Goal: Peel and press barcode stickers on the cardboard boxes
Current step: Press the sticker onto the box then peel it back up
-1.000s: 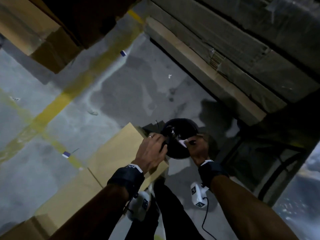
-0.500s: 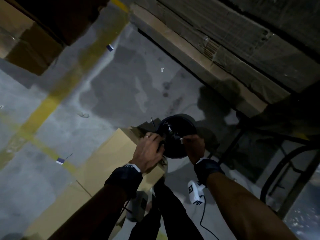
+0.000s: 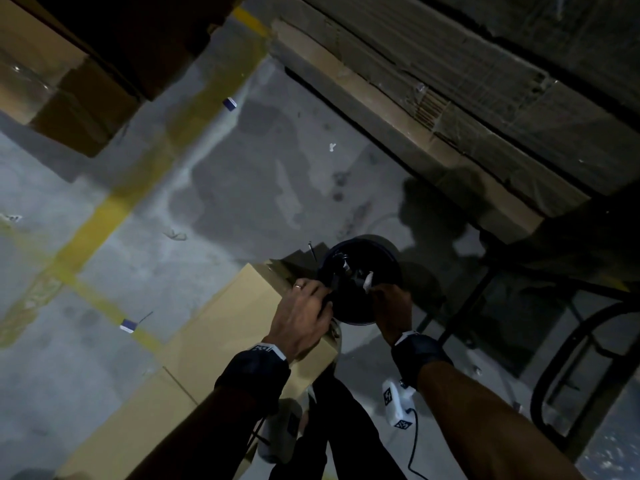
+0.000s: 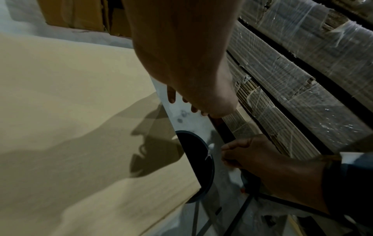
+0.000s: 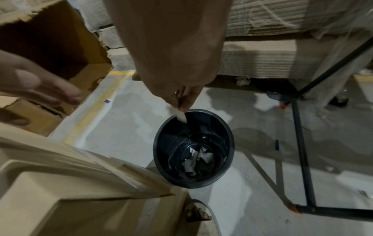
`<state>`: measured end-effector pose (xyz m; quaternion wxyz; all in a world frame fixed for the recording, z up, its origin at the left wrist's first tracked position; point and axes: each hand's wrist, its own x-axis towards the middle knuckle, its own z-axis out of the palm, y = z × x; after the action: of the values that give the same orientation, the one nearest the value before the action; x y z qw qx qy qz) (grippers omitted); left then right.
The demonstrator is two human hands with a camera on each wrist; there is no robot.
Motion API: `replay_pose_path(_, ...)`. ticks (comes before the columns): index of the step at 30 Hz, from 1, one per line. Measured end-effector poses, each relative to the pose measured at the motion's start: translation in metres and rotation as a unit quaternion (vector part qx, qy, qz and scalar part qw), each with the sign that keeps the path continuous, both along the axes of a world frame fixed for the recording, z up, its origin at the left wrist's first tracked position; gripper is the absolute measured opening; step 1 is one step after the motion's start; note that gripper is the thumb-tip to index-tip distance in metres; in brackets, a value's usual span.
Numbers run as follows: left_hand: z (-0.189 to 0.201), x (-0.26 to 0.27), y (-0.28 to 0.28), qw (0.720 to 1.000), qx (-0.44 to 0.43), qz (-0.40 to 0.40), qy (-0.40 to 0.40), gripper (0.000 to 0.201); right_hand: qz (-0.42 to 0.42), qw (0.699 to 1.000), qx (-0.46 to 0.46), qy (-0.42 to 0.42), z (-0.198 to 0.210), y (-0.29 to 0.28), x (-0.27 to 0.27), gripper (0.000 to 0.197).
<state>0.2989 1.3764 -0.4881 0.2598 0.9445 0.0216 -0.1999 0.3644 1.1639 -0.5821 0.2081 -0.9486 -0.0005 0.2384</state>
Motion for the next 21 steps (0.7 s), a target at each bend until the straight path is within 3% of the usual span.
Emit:
replay_pose_path(2, -0.001, -0.003, -0.001, 1.000, 0.005, 0.000, -0.010, 0.042, -0.028, 0.999, -0.002, 0.020, 0.000, -0.002, 0.001, 0.021)
replay_pose_path(7, -0.002, -0.010, 0.000, 1.000, 0.012, 0.003, -0.002, 0.043, -0.038, 0.998, 0.039, 0.017, 0.022, 0.002, 0.004, 0.022)
replay_pose_path(9, 0.001, -0.012, 0.001, 1.000, 0.016, -0.001, 0.003, 0.044, -0.023, 0.999, 0.045, 0.006, 0.031, 0.003, -0.002, 0.005)
replay_pose_path(15, 0.024, -0.019, 0.008, 0.999, 0.037, -0.010, 0.016, 0.056, 0.091, 0.996, 0.003, 0.003, 0.065, 0.029, -0.020, 0.054)
replay_pose_path(19, 0.051, -0.032, 0.018, 0.998, 0.061, -0.017, 0.016, 0.060, 0.180, 0.983, -0.039, -0.005, 0.089, 0.050, -0.043, 0.065)
replay_pose_path(21, 0.067, -0.041, 0.022, 0.997, 0.075, -0.019, 0.014, 0.064, 0.181, 0.982, -0.046, -0.026, 0.111, 0.061, -0.053, 0.064)
